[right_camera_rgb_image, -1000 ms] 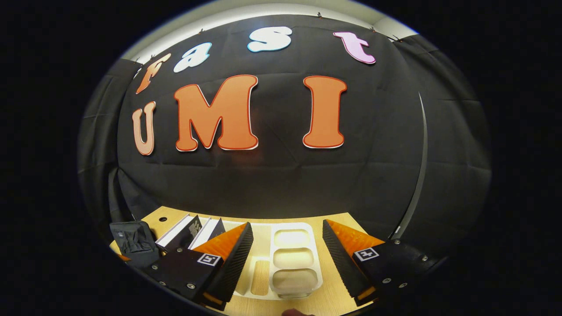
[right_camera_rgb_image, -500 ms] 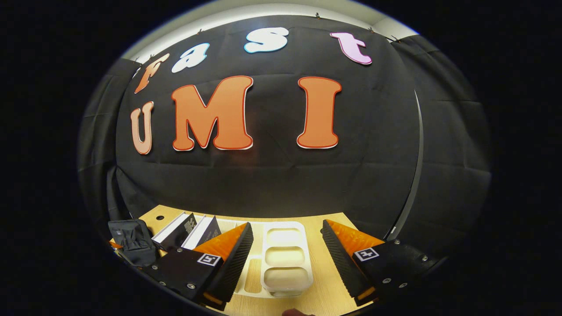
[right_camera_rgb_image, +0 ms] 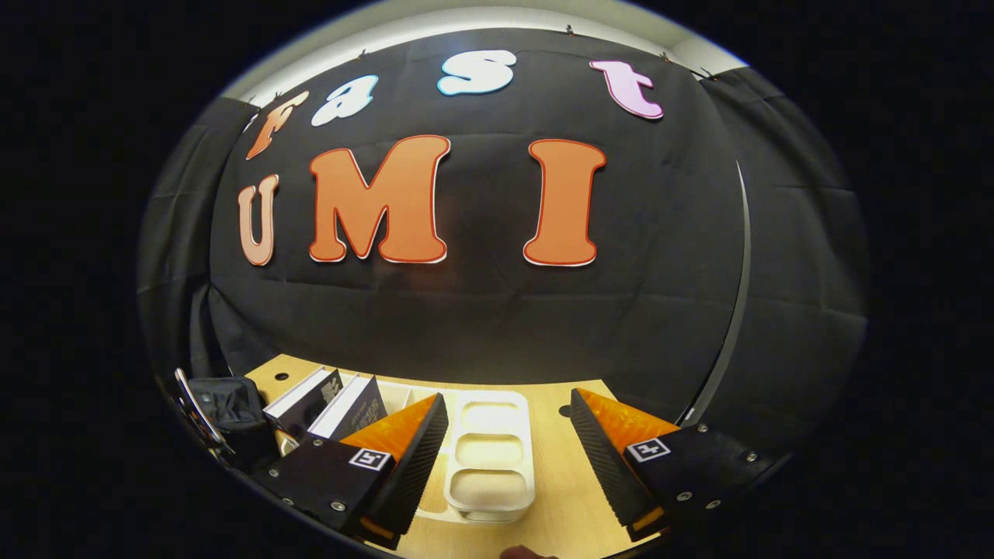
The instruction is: Open the schoolbag, grab two books from the bookshelf and put them into the schoolbag.
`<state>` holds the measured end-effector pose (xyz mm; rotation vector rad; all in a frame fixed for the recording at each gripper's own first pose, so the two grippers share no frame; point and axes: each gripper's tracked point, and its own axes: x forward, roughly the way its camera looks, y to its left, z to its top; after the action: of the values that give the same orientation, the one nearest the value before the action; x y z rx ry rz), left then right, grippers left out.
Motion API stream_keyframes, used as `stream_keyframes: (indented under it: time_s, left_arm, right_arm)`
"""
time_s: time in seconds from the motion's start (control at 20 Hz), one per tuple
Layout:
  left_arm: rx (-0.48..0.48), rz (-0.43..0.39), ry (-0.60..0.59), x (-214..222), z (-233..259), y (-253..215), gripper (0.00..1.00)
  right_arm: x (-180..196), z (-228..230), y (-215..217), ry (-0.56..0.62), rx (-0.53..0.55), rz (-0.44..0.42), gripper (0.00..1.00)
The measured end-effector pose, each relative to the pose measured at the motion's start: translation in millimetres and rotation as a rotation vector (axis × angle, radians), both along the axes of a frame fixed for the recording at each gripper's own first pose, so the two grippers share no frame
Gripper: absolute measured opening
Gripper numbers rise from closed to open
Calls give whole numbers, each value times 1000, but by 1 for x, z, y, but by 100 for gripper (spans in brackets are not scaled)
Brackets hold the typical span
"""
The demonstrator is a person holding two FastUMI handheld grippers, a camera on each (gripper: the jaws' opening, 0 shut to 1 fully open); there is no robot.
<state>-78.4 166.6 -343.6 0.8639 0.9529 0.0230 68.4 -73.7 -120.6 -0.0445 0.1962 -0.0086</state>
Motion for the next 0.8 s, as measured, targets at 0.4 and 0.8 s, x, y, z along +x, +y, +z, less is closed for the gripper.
stream_keyframes:
  time_s: [0.4,0.8]
  left_arm:
    - [-168,-4,135,30,40,16,6]
    - [-379,-175,279,58,63,30,6]
  right_arm:
    - [-8,-8,16,71,-43,39,94]
    - [-21,-5,95,210,-118,60,94]
